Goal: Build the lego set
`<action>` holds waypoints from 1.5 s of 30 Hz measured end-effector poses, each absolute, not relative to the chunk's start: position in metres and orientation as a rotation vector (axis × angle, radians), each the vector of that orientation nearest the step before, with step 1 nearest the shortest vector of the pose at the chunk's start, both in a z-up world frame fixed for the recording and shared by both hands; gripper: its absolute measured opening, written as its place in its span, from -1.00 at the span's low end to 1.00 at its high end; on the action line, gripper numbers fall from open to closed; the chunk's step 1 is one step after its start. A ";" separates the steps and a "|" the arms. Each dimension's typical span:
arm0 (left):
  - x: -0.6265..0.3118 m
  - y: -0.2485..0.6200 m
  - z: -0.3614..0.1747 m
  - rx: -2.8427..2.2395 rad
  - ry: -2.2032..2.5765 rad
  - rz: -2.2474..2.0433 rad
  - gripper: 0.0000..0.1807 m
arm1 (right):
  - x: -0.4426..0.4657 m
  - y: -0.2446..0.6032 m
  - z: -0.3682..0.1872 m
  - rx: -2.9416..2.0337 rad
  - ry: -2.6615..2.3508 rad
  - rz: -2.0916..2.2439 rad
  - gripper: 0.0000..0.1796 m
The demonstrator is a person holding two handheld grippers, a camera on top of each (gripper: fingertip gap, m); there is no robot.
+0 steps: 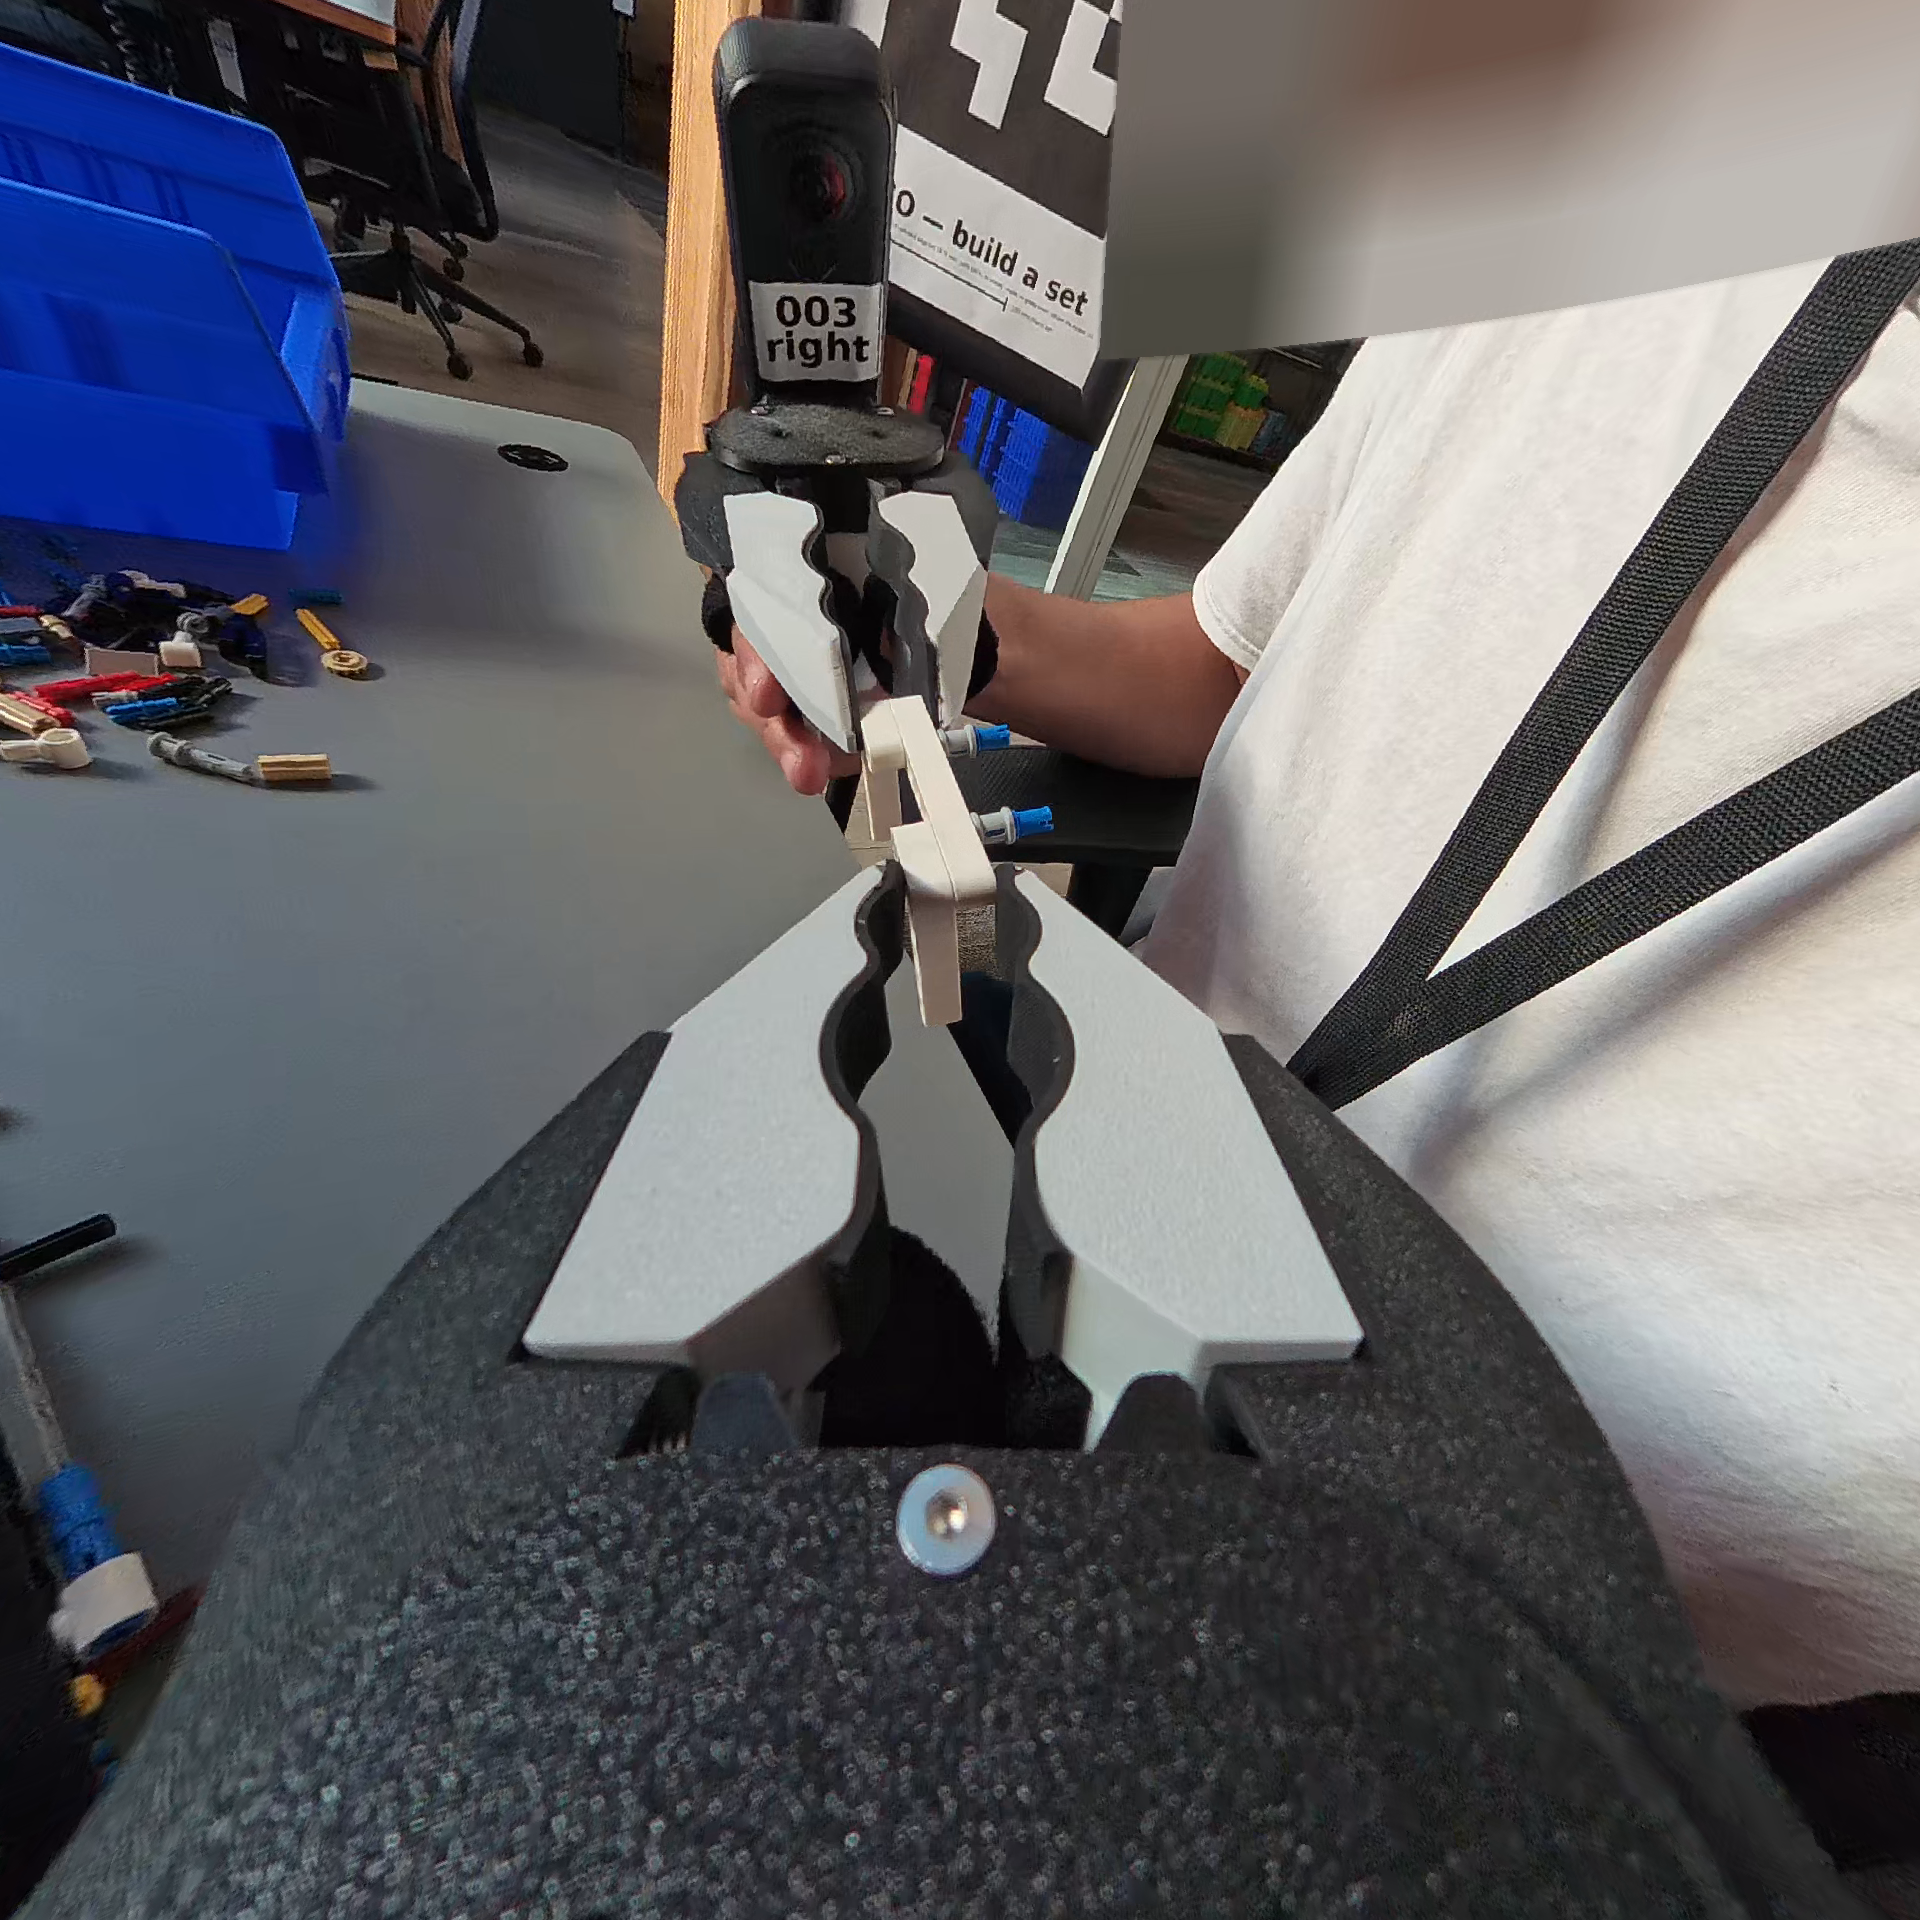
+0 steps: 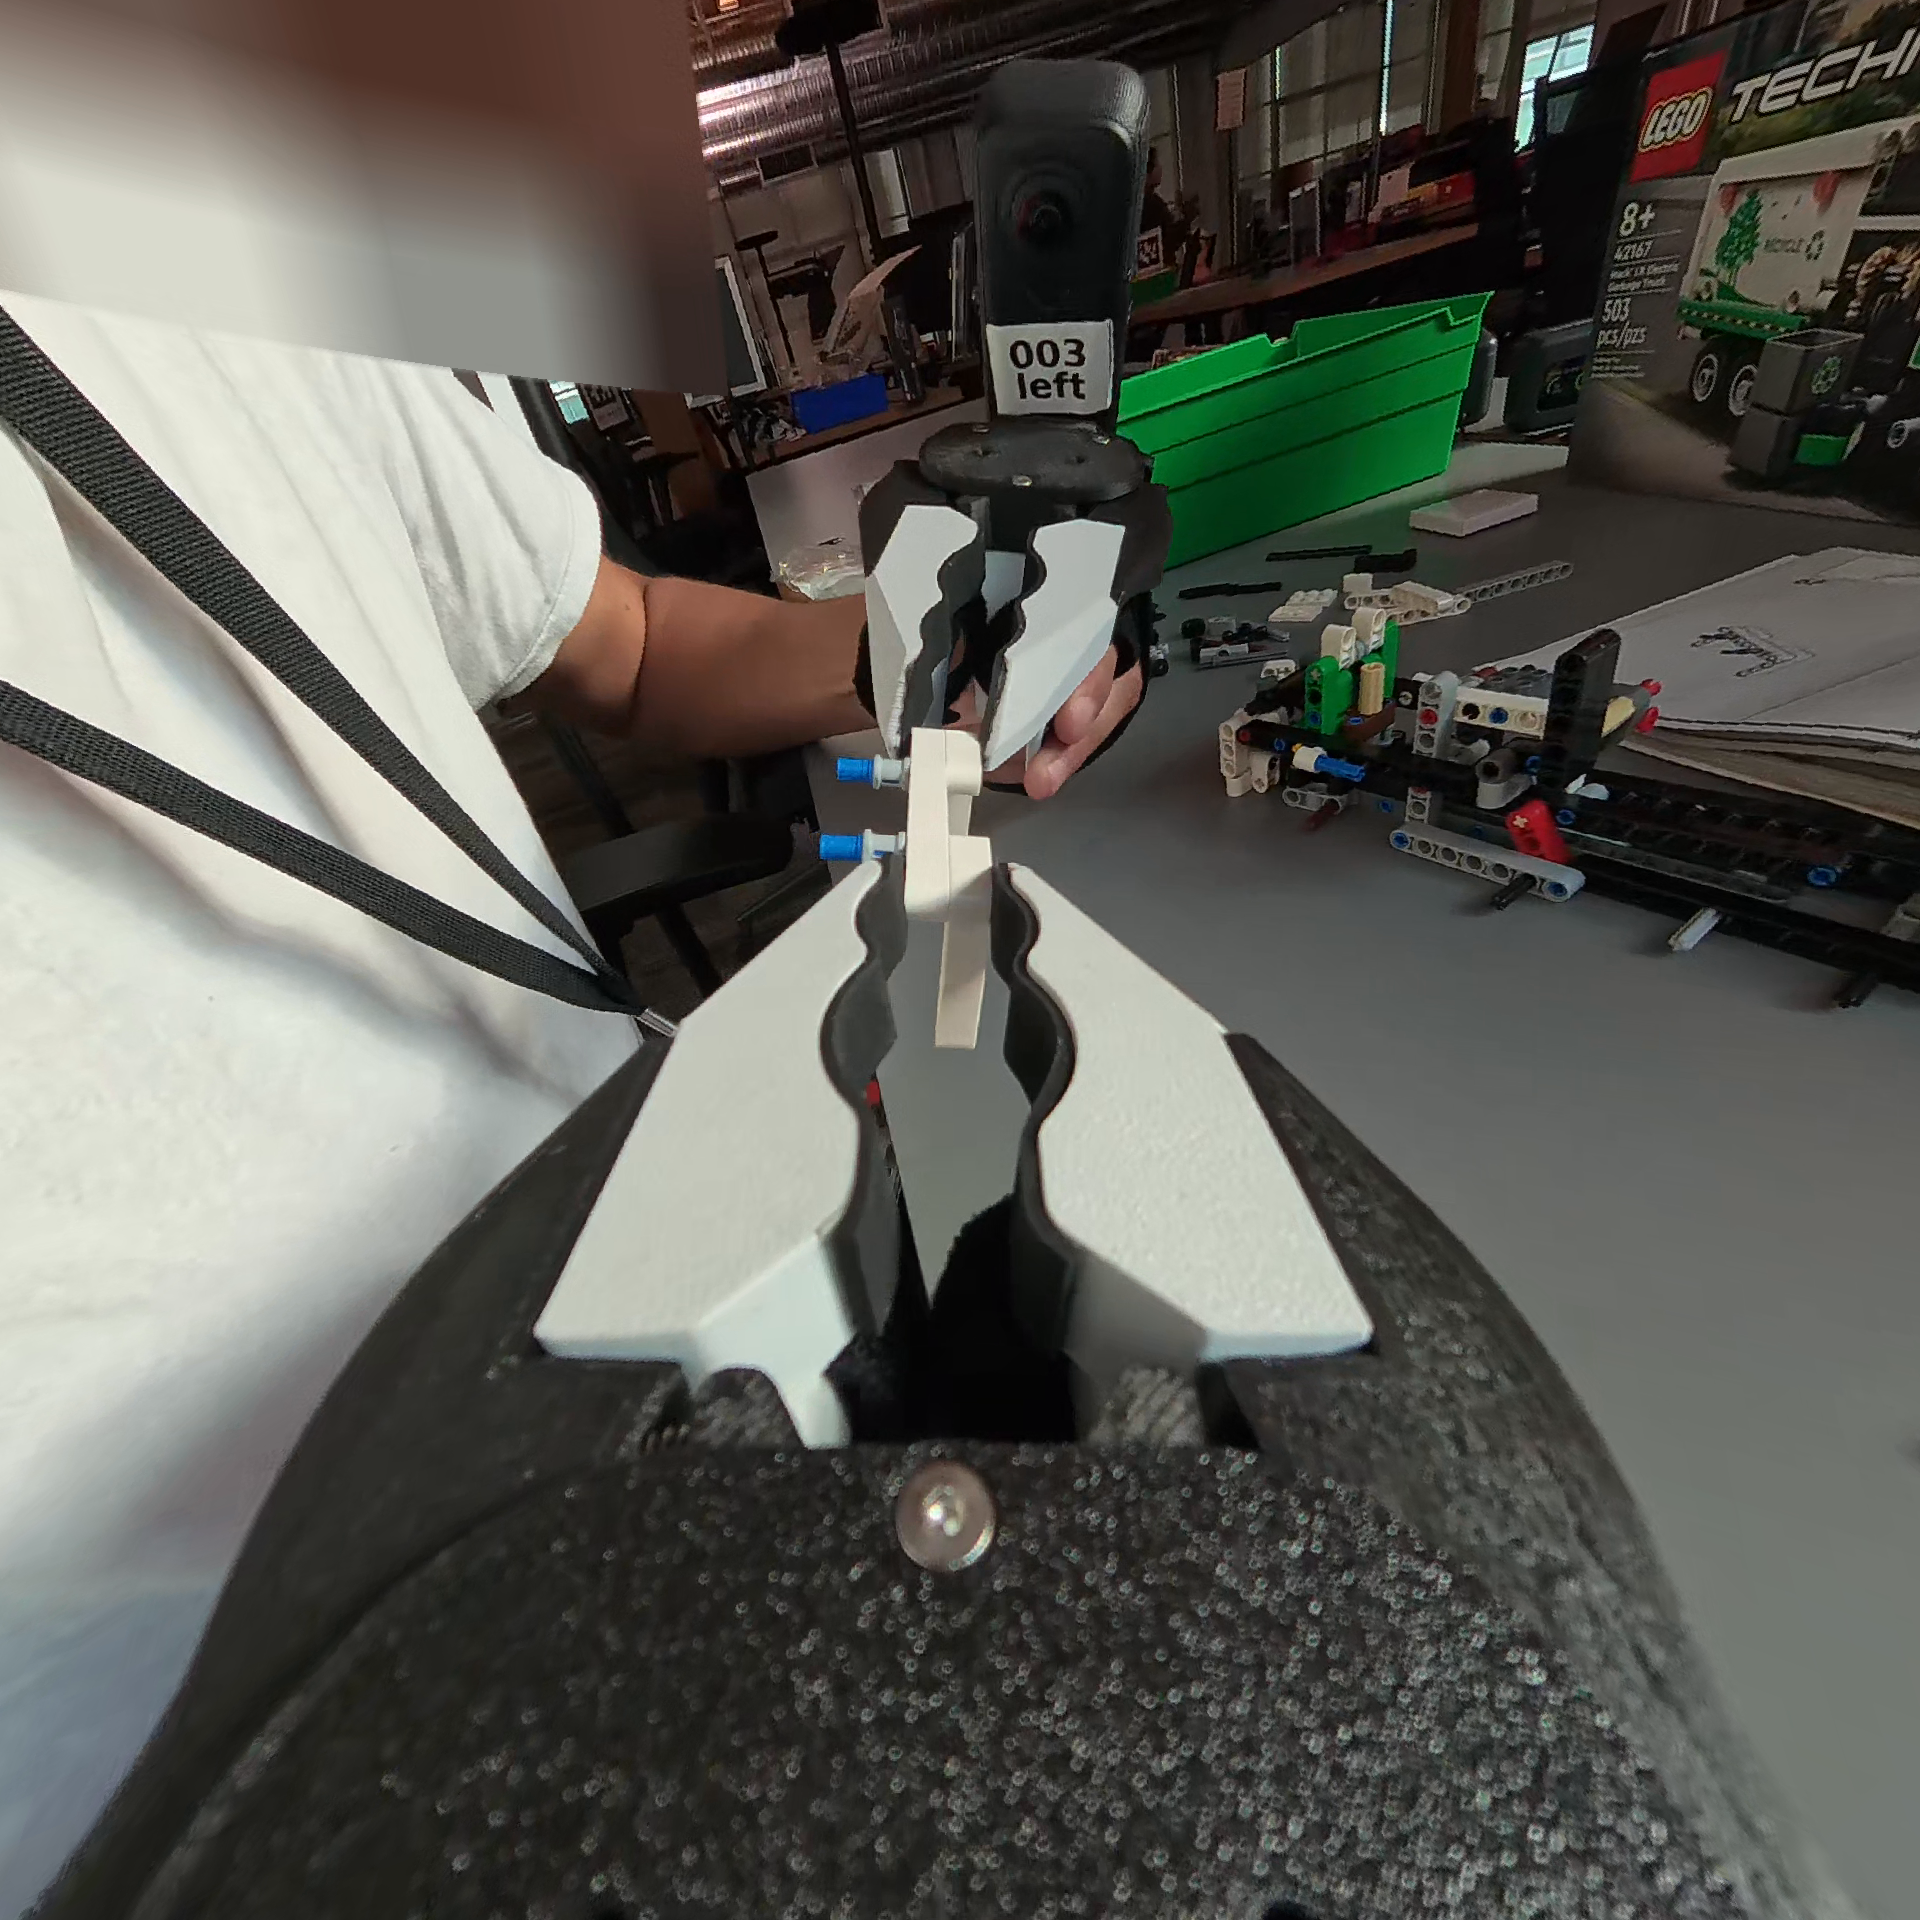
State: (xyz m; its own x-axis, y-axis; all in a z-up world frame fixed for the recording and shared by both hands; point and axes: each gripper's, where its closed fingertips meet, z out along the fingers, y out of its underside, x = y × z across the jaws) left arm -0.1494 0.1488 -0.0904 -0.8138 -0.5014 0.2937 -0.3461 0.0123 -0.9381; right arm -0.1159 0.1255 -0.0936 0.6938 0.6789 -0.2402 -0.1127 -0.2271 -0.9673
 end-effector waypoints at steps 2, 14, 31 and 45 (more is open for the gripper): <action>-0.147 0.151 -0.089 -0.922 2.136 -1.929 -0.84 | -0.114 0.127 -0.093 -1.657 -0.431 0.812 -0.83; -0.125 0.203 -0.090 -0.889 1.864 -1.446 -0.81 | -0.043 0.159 -0.096 -1.709 0.020 0.689 -0.83; -0.131 0.209 -0.098 -1.015 1.843 -1.643 -0.86 | -0.028 0.193 -0.143 -1.963 0.198 0.746 -0.83; -0.134 0.203 -0.102 -0.971 1.882 -1.587 -0.88 | -0.062 0.184 -0.159 -2.113 0.046 0.902 -0.83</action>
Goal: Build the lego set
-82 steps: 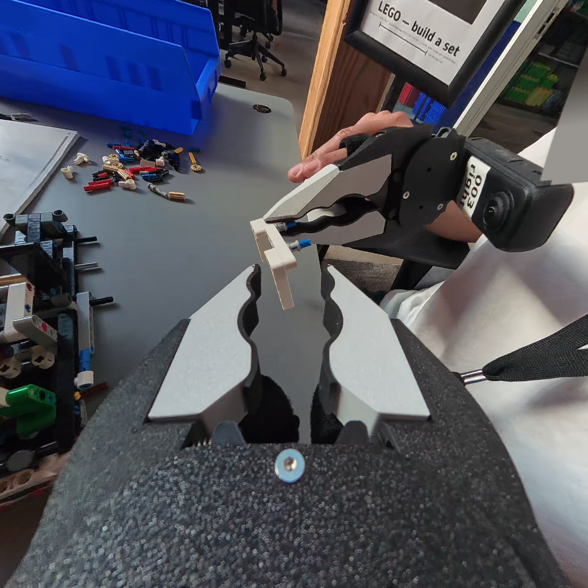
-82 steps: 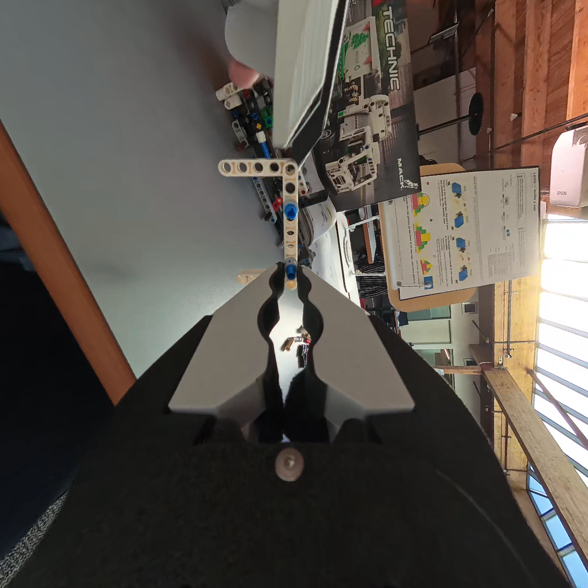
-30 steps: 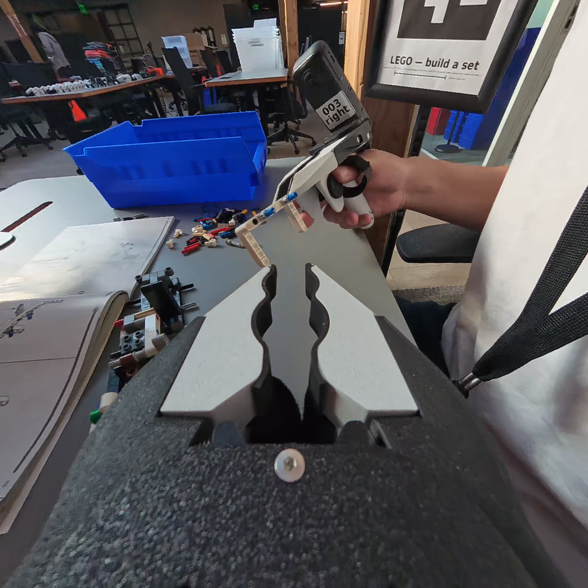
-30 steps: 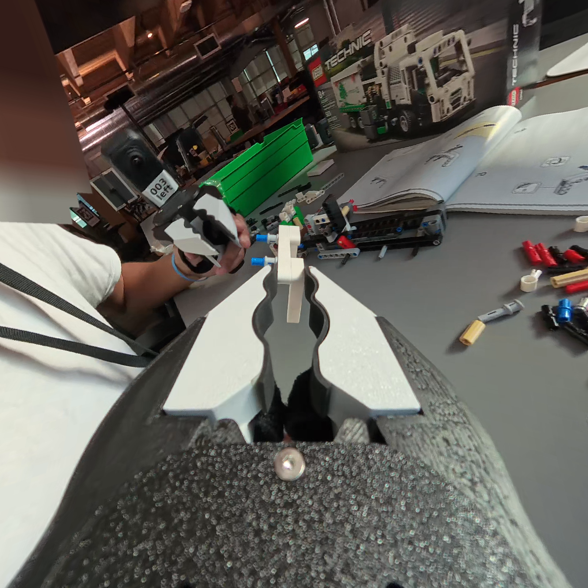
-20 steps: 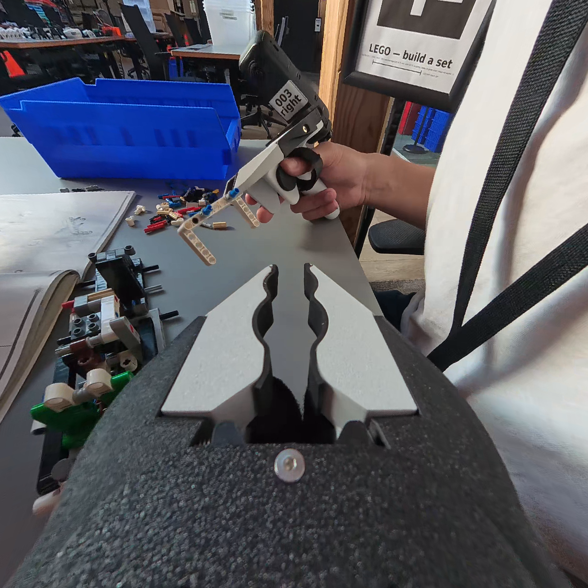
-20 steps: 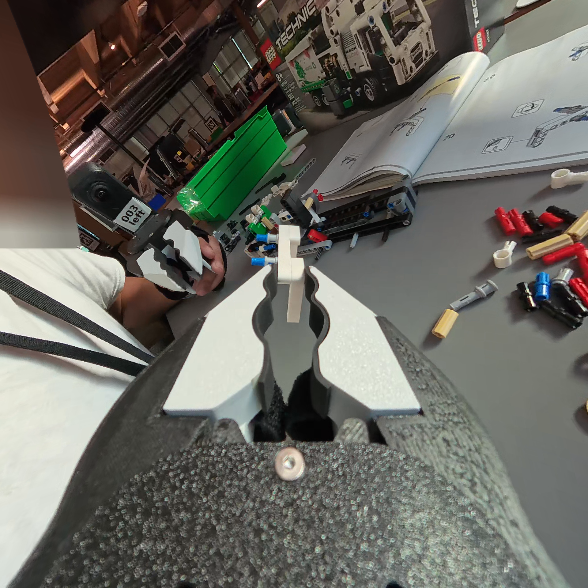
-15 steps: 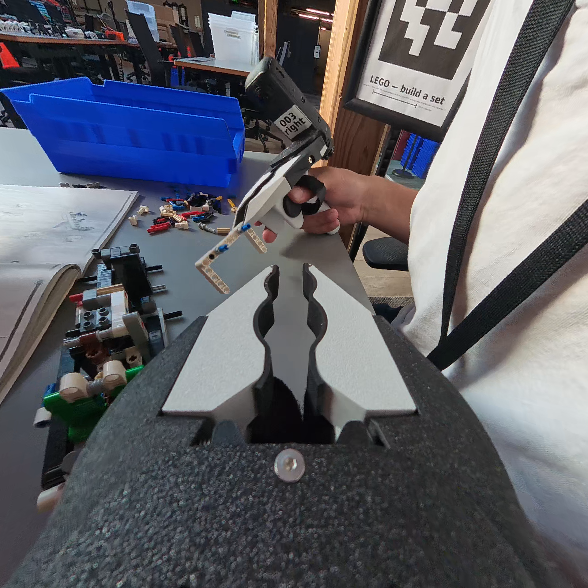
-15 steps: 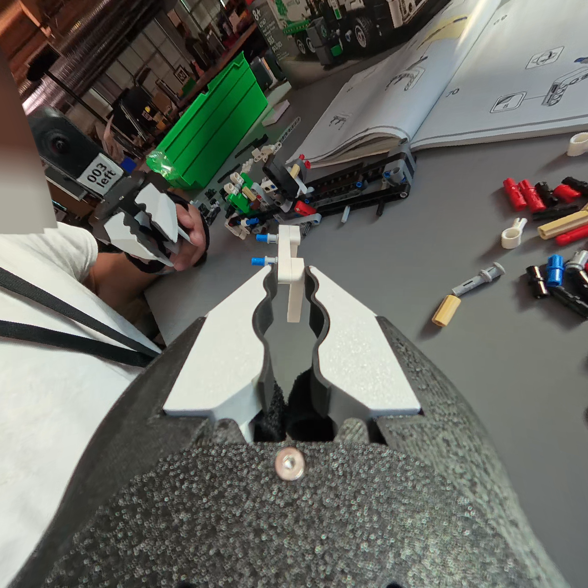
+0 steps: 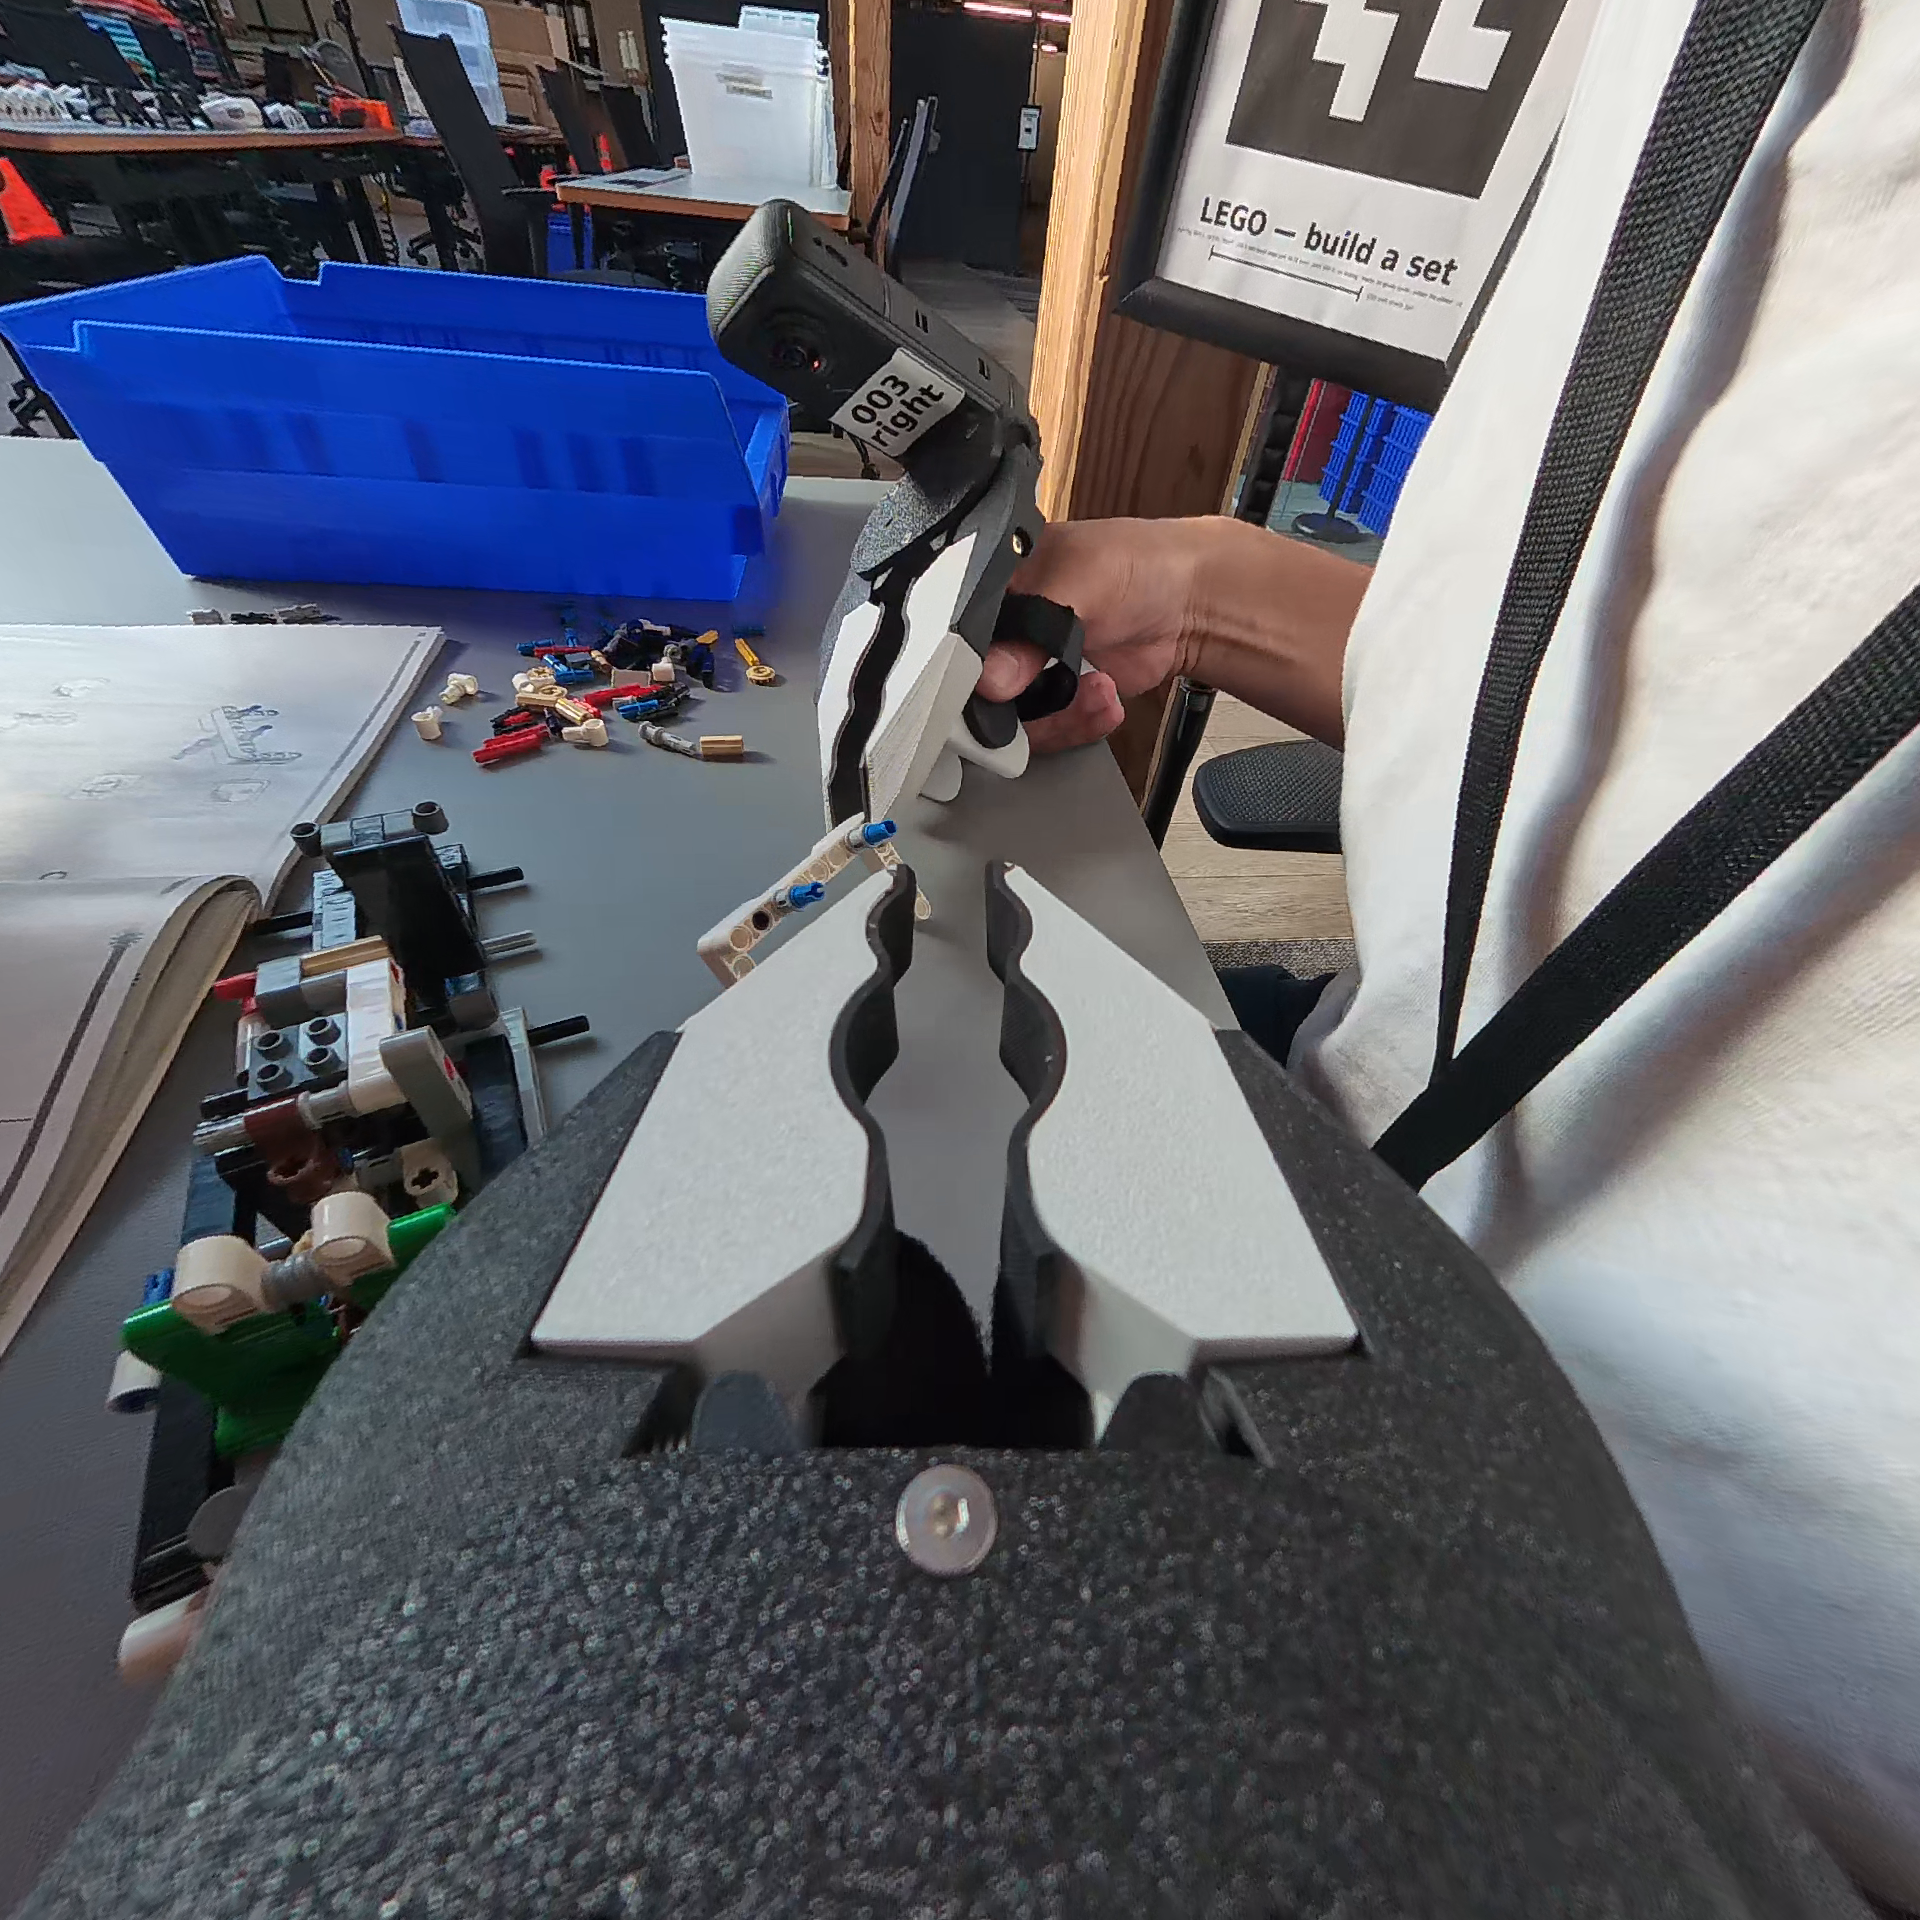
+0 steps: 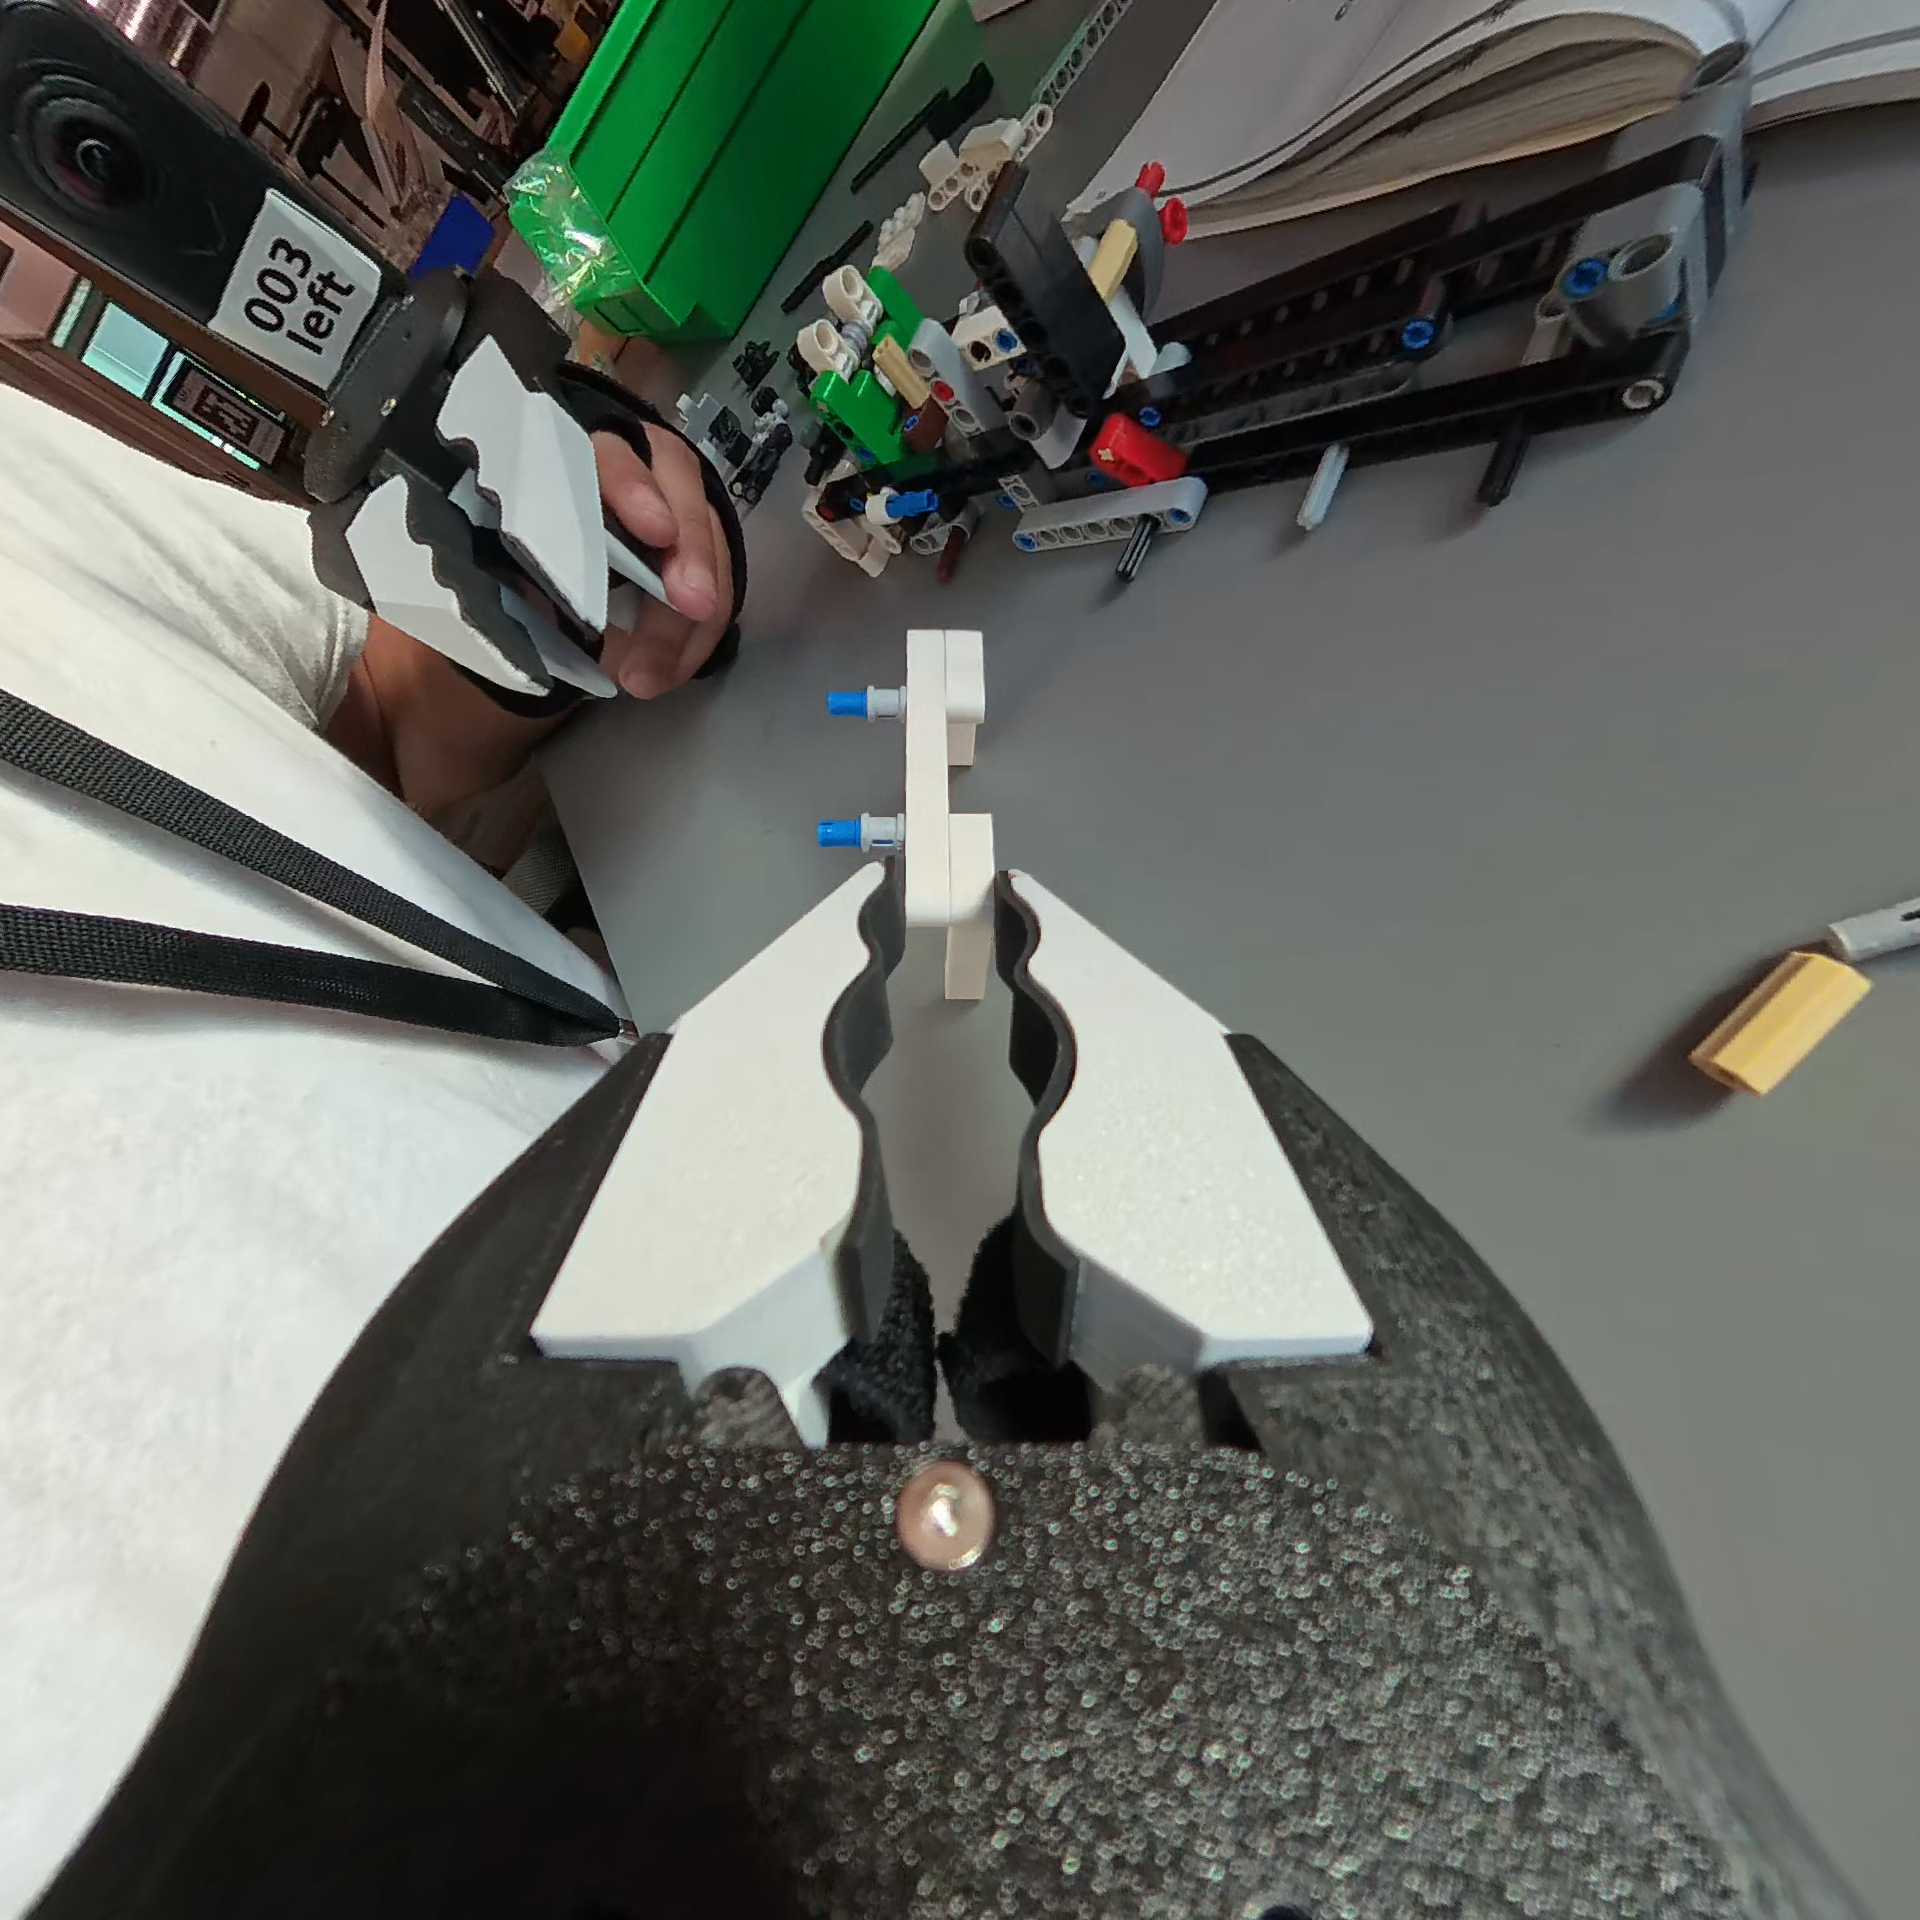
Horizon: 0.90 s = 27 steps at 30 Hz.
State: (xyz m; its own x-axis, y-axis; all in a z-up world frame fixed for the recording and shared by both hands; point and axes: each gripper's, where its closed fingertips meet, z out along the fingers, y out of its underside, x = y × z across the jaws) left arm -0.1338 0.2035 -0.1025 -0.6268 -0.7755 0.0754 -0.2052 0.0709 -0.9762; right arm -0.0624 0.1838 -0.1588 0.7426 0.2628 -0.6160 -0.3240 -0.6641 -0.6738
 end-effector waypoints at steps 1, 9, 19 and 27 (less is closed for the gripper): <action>-0.133 0.204 -0.102 -0.974 1.877 -1.587 -0.88 | -0.063 0.184 -0.159 -2.117 0.041 0.896 -0.83; -0.130 0.205 -0.106 -0.980 1.882 -1.537 -0.87 | -0.057 0.187 -0.163 -2.132 0.049 0.810 -0.78; -0.125 0.212 -0.110 -0.976 1.863 -1.343 -0.86 | -0.051 0.188 -0.161 -2.109 0.083 0.782 -0.63; -0.168 0.244 -0.044 -1.080 1.676 -1.255 -0.84 | -0.032 0.186 -0.136 -1.926 0.149 0.819 -0.64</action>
